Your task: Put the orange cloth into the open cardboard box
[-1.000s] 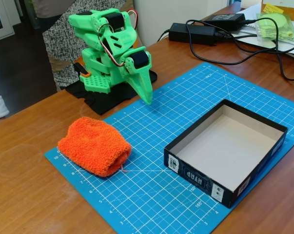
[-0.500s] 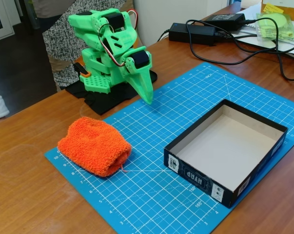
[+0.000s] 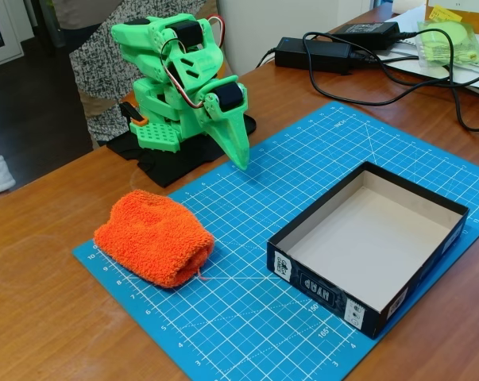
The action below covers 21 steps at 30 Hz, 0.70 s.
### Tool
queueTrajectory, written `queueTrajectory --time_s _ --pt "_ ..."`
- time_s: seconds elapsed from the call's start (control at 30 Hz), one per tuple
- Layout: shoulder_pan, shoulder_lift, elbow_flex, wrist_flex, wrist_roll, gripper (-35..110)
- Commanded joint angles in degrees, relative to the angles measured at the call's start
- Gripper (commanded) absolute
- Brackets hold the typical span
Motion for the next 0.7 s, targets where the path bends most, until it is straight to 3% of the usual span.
queueTrajectory --time_s 0.0,0.13,0.33,0.5,0.67 --pt "1.5 1.0 -5.2 3.3 -5.9 0" --pt "7.7 0.6 -14.9 7.1 -14.3 1" --pt "21.7 -9.1 -19.0 3.3 -38.2 16" --pt "33.4 -9.0 -12.2 -2.5 -57.0 32" --pt "40.3 1.1 -1.9 -4.6 -66.9 39"
